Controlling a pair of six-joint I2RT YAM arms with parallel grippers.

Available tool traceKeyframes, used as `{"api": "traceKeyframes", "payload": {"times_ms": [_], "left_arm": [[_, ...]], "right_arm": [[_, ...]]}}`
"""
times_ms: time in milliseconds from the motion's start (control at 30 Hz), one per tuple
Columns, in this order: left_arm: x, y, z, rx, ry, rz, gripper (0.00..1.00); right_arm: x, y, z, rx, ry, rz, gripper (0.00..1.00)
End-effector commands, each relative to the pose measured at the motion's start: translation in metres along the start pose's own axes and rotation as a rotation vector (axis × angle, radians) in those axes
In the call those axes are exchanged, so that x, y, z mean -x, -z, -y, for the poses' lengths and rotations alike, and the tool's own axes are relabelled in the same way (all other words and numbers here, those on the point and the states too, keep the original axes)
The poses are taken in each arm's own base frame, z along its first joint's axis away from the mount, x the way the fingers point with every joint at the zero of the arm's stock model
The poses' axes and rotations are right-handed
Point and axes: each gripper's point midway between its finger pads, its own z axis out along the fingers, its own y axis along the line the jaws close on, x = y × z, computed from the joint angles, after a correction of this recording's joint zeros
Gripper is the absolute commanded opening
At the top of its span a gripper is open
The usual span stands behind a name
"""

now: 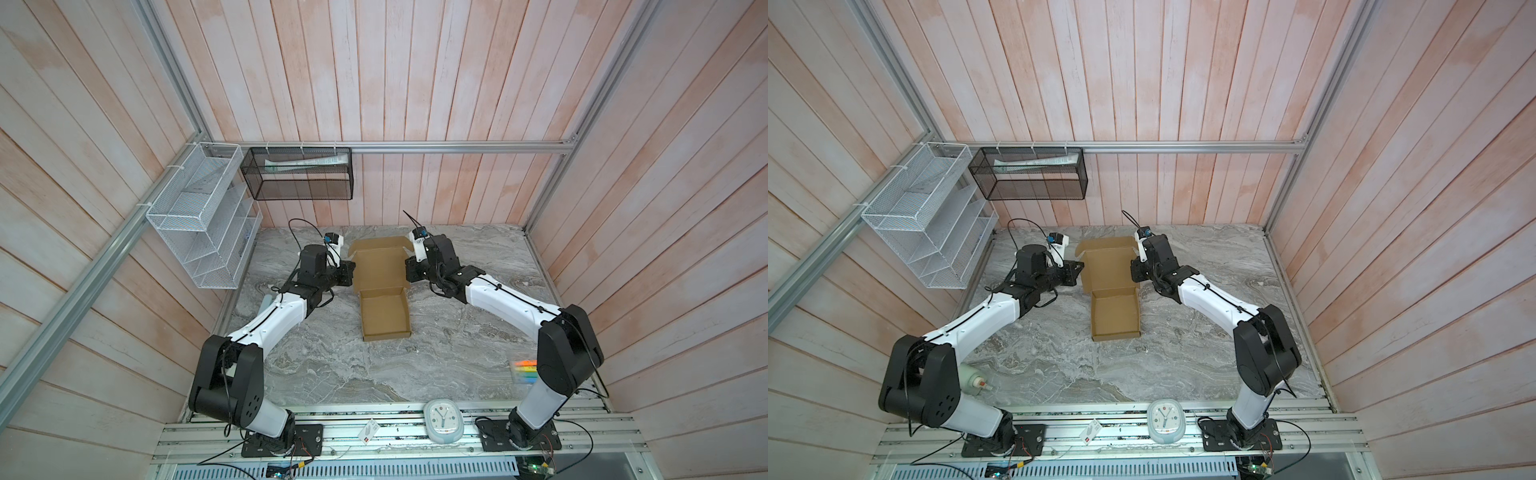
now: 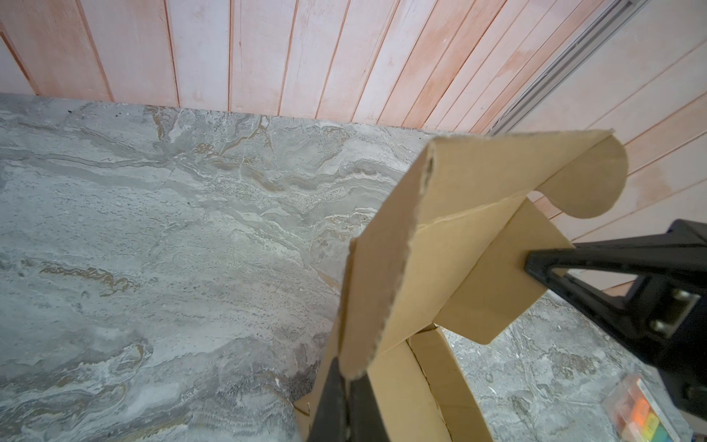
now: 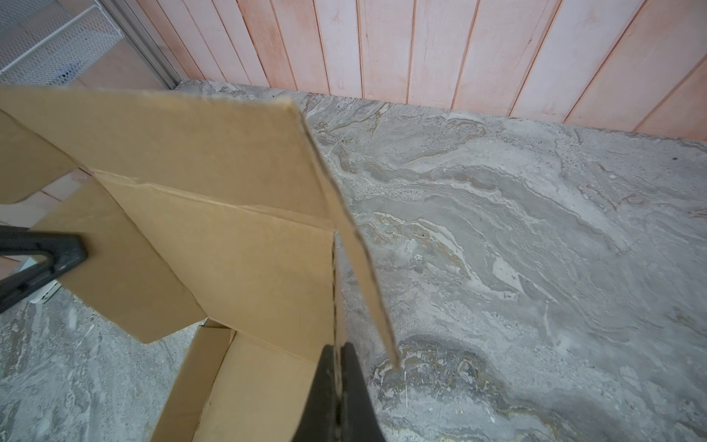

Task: Assemble paper box
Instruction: Fold the lid at the center of the table.

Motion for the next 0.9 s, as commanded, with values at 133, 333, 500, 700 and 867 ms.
{"api": "traceKeyframes", "payload": {"times_ms": [133,333,500,700,867], "left_arm": [[0.013,0.005,0.008,-0.015,0.016,0.072,0.0],[0.014,0.009,0.008,-0.006,0.033,0.108,0.0],[0.01,0.012,0.004,0.018,0.05,0.134,0.0],[0.007,0.015,0.003,0.032,0.058,0.163,0.0],[0.002,0.015,0.006,0.036,0.061,0.178,0.0]], "right_arm": [[0.008,0.007,-0.014,0.001,-0.024,0.054,0.0],[0.009,0.008,-0.021,0.006,-0.034,0.074,0.0],[0.008,0.011,-0.027,0.013,-0.047,0.111,0.0],[0.005,0.014,-0.034,0.013,-0.034,0.145,0.0],[0.002,0.018,-0.04,0.019,-0.024,0.164,0.0]]}}
